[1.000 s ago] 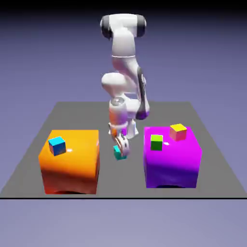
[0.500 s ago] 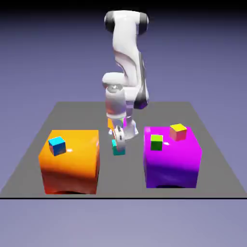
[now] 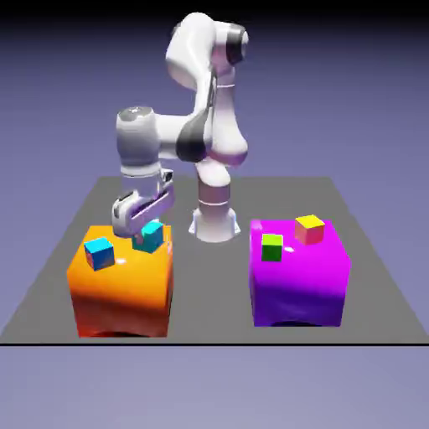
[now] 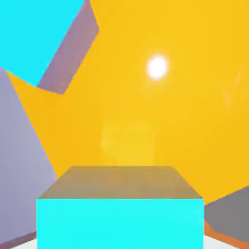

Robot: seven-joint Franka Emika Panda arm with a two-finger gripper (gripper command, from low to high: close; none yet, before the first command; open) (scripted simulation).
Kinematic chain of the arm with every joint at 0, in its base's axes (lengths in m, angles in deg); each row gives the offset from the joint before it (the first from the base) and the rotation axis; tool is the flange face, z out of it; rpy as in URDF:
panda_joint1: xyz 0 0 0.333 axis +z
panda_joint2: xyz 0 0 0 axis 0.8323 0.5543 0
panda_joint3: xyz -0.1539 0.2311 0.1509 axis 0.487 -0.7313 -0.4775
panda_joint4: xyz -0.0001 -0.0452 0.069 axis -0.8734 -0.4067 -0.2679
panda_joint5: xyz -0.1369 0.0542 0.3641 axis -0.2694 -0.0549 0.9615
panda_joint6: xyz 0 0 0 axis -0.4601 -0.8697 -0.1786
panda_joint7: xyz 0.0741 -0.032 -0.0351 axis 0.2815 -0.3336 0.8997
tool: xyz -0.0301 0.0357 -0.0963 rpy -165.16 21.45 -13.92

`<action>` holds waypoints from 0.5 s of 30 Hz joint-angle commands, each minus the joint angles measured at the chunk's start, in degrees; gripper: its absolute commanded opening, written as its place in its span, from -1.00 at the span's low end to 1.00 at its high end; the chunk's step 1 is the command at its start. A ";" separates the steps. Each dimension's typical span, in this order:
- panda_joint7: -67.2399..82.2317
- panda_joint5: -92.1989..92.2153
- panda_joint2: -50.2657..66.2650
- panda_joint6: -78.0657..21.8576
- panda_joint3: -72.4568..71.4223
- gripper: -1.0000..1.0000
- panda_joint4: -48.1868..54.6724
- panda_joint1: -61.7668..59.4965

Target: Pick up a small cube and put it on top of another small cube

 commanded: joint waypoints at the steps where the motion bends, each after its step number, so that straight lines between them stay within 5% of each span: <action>1: -1.96 -0.36 0.49 -1.40 -0.93 -1.00 1.70 -1.63; 8: -13.64 -2.26 3.27 -9.45 -6.42 -1.00 11.60 -13.70; 12: -16.11 -5.84 8.02 0.20 -5.92 -1.00 5.63 -12.44; 13: -16.11 -5.84 8.02 0.20 -5.92 1.00 5.63 -12.44; 15: -15.47 -4.92 6.80 -2.29 -6.05 1.00 7.17 -12.77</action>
